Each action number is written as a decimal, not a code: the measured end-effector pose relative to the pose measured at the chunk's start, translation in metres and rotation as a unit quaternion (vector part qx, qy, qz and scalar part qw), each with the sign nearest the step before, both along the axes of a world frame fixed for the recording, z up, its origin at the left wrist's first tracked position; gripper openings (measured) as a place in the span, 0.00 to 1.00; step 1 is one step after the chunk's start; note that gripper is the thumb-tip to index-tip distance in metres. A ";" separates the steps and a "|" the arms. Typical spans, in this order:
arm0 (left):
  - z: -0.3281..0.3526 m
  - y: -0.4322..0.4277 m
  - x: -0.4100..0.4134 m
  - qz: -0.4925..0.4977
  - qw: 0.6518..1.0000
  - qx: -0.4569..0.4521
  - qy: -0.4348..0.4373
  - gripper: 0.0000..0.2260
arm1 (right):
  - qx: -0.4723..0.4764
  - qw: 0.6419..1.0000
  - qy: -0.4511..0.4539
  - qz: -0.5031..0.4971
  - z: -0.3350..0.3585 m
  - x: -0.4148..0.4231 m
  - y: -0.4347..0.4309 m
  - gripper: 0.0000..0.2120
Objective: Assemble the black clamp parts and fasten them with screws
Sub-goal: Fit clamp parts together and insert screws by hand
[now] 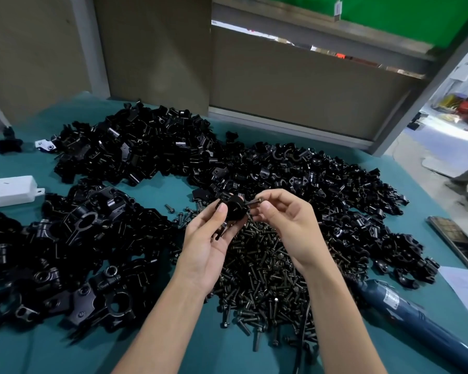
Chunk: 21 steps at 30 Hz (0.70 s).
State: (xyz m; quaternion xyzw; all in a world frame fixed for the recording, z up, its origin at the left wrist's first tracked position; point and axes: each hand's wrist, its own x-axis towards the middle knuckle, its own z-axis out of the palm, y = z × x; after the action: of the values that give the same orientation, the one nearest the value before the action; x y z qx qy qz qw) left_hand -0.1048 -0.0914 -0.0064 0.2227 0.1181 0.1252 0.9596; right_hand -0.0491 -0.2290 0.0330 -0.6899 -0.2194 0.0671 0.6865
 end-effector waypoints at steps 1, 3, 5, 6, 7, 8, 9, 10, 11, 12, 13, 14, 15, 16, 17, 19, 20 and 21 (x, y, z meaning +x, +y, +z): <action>0.000 0.000 0.000 0.001 1.000 0.004 0.000 0.27 | -0.025 0.999 -0.020 -0.007 0.000 -0.001 0.000 0.08; 0.000 0.000 0.000 0.002 1.000 0.010 -0.003 0.27 | -0.071 0.995 -0.059 -0.023 0.002 -0.003 -0.001 0.09; 0.000 0.000 -0.001 0.001 1.000 0.016 -0.011 0.25 | -0.118 0.987 -0.100 -0.041 0.003 -0.005 -0.003 0.10; 0.000 0.000 -0.001 -0.001 1.000 0.020 -0.014 0.25 | -0.139 0.982 -0.118 -0.048 0.004 -0.005 -0.004 0.10; -0.001 0.000 -0.001 -0.003 1.000 0.024 -0.017 0.24 | -0.153 0.978 -0.131 -0.053 0.004 -0.006 -0.005 0.10; -0.001 0.000 -0.001 -0.005 0.999 0.029 -0.022 0.22 | -0.159 0.976 -0.138 -0.056 0.005 -0.006 -0.005 0.11; -0.002 0.000 -0.001 -0.009 0.999 0.033 -0.027 0.20 | -0.159 0.975 -0.140 -0.058 0.005 -0.007 -0.005 0.11; -0.003 0.001 -0.001 -0.014 0.999 0.040 -0.031 0.18 | -0.157 0.976 -0.140 -0.059 0.006 -0.007 -0.005 0.10; -0.003 0.001 -0.001 -0.018 0.998 0.049 -0.033 0.18 | -0.155 0.976 -0.138 -0.058 0.006 -0.007 -0.004 0.09; -0.003 0.001 -0.001 -0.021 0.998 0.058 -0.033 0.18 | -0.155 0.977 -0.134 -0.055 0.006 -0.006 -0.003 0.09; -0.003 0.001 -0.001 -0.023 0.997 0.065 -0.032 0.20 | -0.157 0.978 -0.130 -0.051 0.007 -0.005 -0.002 0.08; -0.003 0.002 -0.001 -0.023 0.997 0.070 -0.031 0.21 | -0.161 0.978 -0.126 -0.044 0.008 -0.005 -0.002 0.08; -0.003 0.002 -0.001 -0.024 0.996 0.074 -0.031 0.21 | -0.165 0.978 -0.120 -0.035 0.008 -0.005 -0.002 0.08; -0.003 0.003 -0.001 -0.023 0.996 0.079 -0.032 0.22 | -0.169 0.979 -0.113 -0.026 0.009 -0.005 -0.002 0.09; -0.003 0.004 -0.001 -0.023 0.996 0.082 -0.033 0.22 | -0.173 0.979 -0.108 -0.019 0.010 -0.005 -0.003 0.10; -0.002 0.005 -0.001 -0.025 0.995 0.089 -0.033 0.22 | -0.183 0.978 -0.103 -0.019 0.011 -0.004 -0.003 0.10; -0.002 0.004 -0.001 -0.026 0.995 0.093 -0.035 0.21 | -0.191 0.976 -0.106 -0.024 0.011 -0.003 -0.003 0.10; -0.003 0.003 -0.001 -0.028 0.994 0.096 -0.039 0.20 | -0.203 0.972 -0.111 -0.031 0.011 -0.003 -0.002 0.09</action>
State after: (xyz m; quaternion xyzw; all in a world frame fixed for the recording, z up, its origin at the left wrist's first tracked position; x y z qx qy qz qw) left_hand -0.1062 -0.0880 -0.0090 0.3117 0.0617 0.1177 0.9408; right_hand -0.0522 -0.2310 0.0441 -0.8247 -0.2548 0.0118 0.5048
